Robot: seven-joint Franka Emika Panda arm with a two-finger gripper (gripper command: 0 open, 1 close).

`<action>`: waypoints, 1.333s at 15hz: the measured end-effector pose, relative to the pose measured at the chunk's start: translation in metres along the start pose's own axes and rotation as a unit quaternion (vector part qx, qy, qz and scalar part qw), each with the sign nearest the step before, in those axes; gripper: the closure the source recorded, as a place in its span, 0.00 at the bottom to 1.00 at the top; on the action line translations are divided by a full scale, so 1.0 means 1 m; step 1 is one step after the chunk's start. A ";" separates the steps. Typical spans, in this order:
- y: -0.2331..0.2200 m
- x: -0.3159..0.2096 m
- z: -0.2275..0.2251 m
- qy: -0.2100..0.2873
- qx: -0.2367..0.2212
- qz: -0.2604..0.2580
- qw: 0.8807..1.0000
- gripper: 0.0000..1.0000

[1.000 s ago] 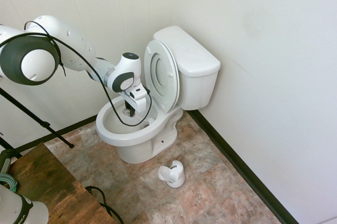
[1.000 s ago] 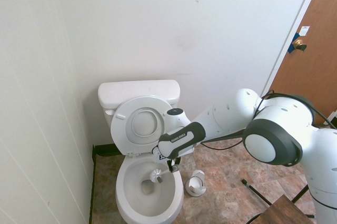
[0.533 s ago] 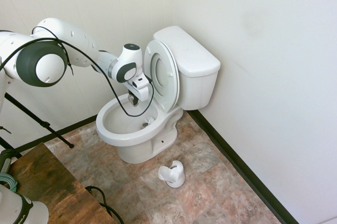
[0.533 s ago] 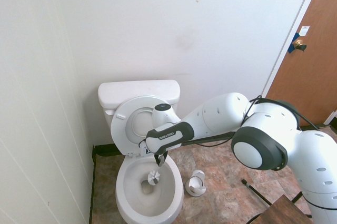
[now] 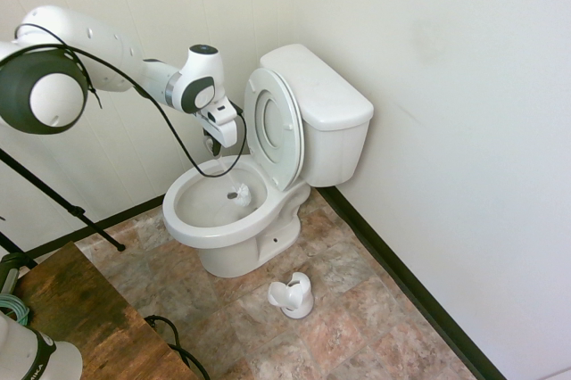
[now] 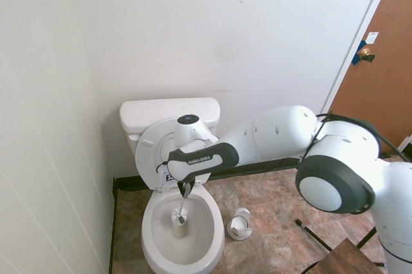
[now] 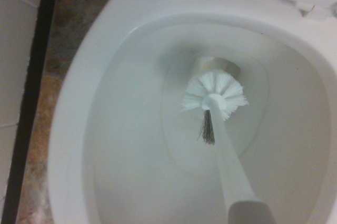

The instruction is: Clean the toilet

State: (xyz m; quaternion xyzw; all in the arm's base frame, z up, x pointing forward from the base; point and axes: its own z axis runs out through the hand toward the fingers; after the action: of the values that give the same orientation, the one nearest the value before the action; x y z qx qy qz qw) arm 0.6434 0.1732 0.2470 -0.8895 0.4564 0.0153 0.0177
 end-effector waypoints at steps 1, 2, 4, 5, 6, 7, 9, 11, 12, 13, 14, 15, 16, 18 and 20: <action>0.009 -0.003 -0.023 0.004 0.007 0.001 1.000 1.00; 0.019 -0.004 -0.046 0.008 0.012 0.002 1.000 1.00; 0.044 -0.001 -0.092 0.014 0.020 0.011 1.000 1.00; 0.060 0.003 -0.114 0.016 0.022 0.017 0.999 1.00; 0.077 0.007 -0.134 0.020 0.024 0.024 0.999 1.00; 0.093 0.012 -0.151 0.023 0.025 0.034 0.999 1.00; 0.123 0.030 -0.172 0.025 0.024 0.057 0.998 1.00; 0.146 0.056 -0.176 0.023 0.017 0.081 0.996 1.00; 0.155 0.070 -0.173 0.022 0.013 0.092 0.995 1.00; 0.166 0.083 -0.167 0.021 0.007 0.101 0.995 1.00; 0.177 0.095 -0.159 0.018 -0.001 0.111 0.994 1.00; 0.187 0.108 -0.148 0.014 -0.010 0.121 0.992 1.00; 0.197 0.121 -0.137 0.012 -0.016 0.130 0.991 1.00; 0.214 0.143 -0.108 0.006 -0.030 0.144 0.989 1.00; 0.224 0.158 -0.076 -0.002 -0.044 0.151 0.988 1.00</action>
State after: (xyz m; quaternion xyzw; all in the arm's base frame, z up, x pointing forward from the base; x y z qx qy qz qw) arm 0.5539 -0.0889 0.3119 -0.8100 0.5846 0.0398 -0.0232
